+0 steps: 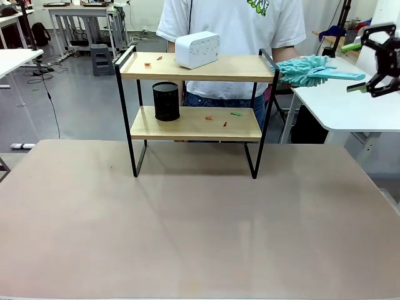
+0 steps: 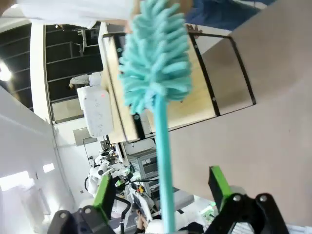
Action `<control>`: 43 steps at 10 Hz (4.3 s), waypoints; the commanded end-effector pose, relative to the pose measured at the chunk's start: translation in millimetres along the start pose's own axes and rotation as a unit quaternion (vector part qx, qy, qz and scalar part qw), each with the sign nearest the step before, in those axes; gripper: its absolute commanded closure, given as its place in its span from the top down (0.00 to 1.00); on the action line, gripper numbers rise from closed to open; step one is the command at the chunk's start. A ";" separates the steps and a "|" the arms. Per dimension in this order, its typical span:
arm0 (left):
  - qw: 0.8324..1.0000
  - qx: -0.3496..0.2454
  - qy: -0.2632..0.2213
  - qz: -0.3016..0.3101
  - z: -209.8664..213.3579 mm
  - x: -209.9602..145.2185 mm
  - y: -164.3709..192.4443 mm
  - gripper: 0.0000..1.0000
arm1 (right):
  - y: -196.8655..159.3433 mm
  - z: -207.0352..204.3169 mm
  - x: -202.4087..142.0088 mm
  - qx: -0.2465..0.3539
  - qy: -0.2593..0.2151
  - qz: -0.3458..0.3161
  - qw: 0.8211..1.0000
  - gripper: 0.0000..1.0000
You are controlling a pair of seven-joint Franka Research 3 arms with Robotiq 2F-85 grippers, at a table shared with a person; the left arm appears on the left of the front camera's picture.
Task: Clean the shelf.
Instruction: Pick up the Duster from the human, then clean the specific tier of the Shelf with the Duster once objects are removed.
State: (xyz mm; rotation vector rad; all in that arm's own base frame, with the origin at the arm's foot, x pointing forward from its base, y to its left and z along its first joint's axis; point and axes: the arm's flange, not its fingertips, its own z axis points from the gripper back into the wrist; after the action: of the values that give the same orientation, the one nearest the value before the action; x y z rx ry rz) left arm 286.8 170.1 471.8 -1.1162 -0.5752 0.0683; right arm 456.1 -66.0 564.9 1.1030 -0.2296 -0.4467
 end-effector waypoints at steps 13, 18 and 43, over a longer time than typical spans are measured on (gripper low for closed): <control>1.000 -0.010 -0.006 -0.011 -1.4 1.9 -1.6 1.00 | -1.5 -24.4 5.8 0.003 0.021 -0.016 1.000 0.07; 1.000 -0.010 -0.006 -0.011 -1.4 1.9 -1.6 1.00 | -6.6 -22.1 6.6 0.002 0.028 -0.016 0.999 0.00; 1.000 -0.010 -0.006 -0.011 -1.4 1.9 -1.6 1.00 | -75.8 178.9 -216.3 -0.065 0.143 0.224 0.962 0.00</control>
State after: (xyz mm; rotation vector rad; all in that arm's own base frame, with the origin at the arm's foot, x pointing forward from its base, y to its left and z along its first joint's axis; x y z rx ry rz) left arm 287.1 170.3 472.0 -1.1153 -0.5753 0.0642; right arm 175.4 -142.8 579.4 0.9227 -0.1774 0.1202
